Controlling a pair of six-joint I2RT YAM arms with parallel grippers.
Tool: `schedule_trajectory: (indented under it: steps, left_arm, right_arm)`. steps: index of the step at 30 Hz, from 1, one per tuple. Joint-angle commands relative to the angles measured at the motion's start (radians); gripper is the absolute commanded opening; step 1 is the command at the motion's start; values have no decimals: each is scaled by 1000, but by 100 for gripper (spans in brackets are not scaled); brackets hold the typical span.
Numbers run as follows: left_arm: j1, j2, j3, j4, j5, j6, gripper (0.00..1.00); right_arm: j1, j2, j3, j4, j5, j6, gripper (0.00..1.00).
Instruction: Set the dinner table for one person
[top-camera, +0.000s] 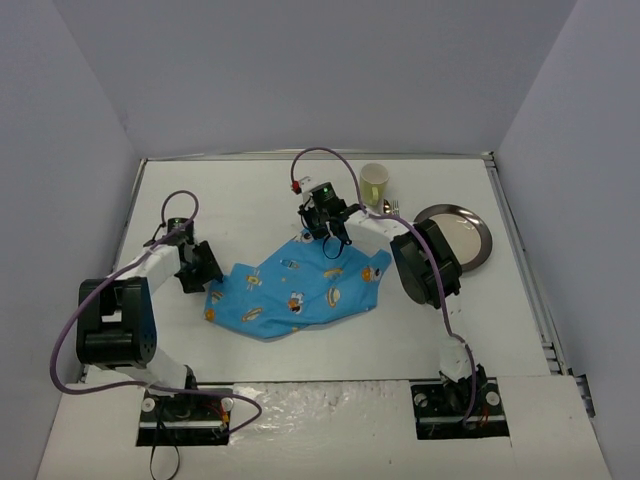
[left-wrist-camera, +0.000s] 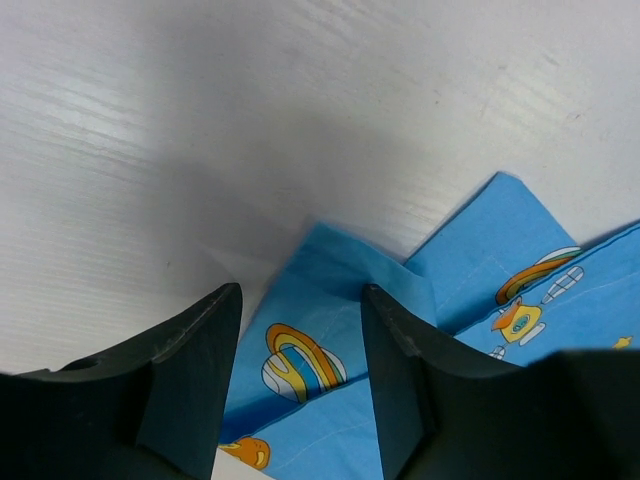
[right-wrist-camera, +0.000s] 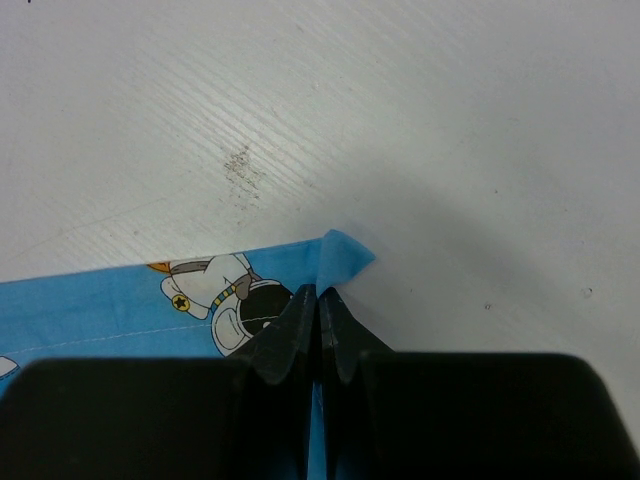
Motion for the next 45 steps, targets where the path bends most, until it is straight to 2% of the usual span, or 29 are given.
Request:
schedule_trajectory:
  steps: [1,9,12,15,19,23,26,31,45]
  left_arm:
    - [-88,42,51,-23,-79,8,44]
    - [-104,113,45,-33,-154,-34,17]
    - [-104,118,49,-35,-158,-34,1]
    - [-104,100,77,-84,-158,-28,0]
    - [-79,-29,207,-251,-225,-3,0]
    - [-35,-142,412,-415,-321,15,0]
    - [17,-209,629,-524,-384,26,0]
    - [31,-284,831,-589,-455,9,0]
    - [29,-524,1015,-721,-439,-83,0]
  right_arm:
    - [-3,-53,-25,-52,-6,15,0]
    - [-2,-73,-43,-49,-6,19,0]
    - [-2,-85,-49,-47,-5,19,0]
    - [0,-103,-54,-49,0,22,0]
    - [-6,-184,-55,-59,42,31,0]
    - [-27,-306,-38,-83,107,37,0]
    - [-49,-437,-14,-102,183,37,0]
    - [-69,-613,4,-102,234,33,0]
    - [-66,-1008,-37,-102,185,7,0]
